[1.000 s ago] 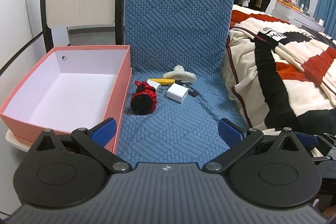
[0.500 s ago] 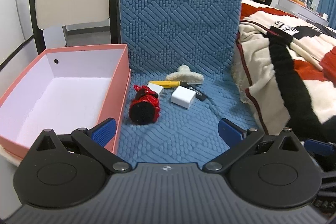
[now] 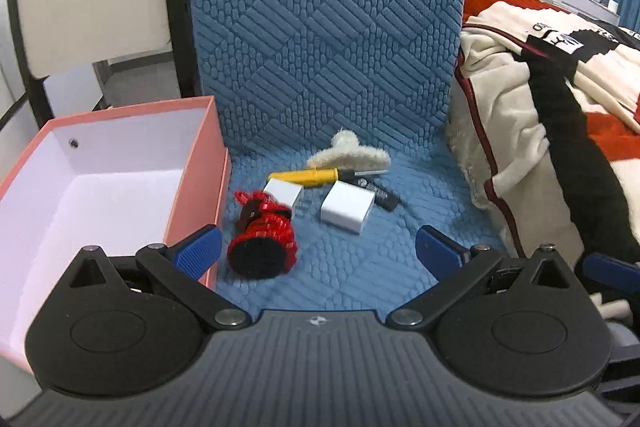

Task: Organize rigid objects
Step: 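Close the left gripper on the red spring figurine while the right gripper approaches the white charger block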

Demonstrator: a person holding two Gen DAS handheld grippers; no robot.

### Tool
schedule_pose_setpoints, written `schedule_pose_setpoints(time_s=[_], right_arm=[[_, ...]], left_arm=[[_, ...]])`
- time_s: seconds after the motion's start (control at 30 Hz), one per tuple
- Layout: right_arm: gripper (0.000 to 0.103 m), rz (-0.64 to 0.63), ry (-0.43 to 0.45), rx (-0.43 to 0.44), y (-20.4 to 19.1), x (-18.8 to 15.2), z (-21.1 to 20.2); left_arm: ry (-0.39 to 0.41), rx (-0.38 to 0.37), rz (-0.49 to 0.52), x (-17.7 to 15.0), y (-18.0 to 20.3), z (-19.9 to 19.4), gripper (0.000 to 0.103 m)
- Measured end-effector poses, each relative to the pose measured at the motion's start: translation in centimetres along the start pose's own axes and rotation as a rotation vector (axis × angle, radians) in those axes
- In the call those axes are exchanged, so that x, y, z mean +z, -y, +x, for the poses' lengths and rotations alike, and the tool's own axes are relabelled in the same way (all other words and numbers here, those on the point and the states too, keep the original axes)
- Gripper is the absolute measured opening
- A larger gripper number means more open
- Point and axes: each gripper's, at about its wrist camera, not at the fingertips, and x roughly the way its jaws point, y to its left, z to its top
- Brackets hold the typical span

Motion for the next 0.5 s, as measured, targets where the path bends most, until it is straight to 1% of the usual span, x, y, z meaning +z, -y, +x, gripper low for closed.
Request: schedule_pose_setpoints(time_s=[0.17,0.2,0.27,0.33,0.4,0.43,0.5], right_arm=[[0.096,-0.010,-0.033,0.046,-0.5,0.9,2.5],[0.096,-0.021,-0.037,0.053,-0.8,1.0,3.0],[0.095,-0.046,-0.022,0.071,-1.3,1.4,3.6],[0.091,-0.063,-0.001,0.075,-1.7,1.8,4.2],[0.080,-0.088,-0.008,0.090,-2.0,2.3,5.2],[0.078,-0.091,-0.021,0.095,-2.1,2.6,5.7],[0.076,-0.087,-0.044,0.112,-1.8,3.1,6.9]], left_arm=[[0.000,-0.033,0.017,1.6,-0.2,2.8,0.103],[-0.007,-0.032,0.025,1.9,-0.2,3.5,0.103],[-0.003,-0.007,0.059,2.5,-0.1,4.9,0.103],[-0.034,0.009,0.115,3.1,0.1,6.9,0.103],[-0.054,0.019,0.127,3.6,0.0,8.4,0.103],[-0.059,0.015,0.131,3.7,-0.1,9.0,0.103],[-0.095,0.019,0.133,4.0,-0.5,10.6,0.103]])
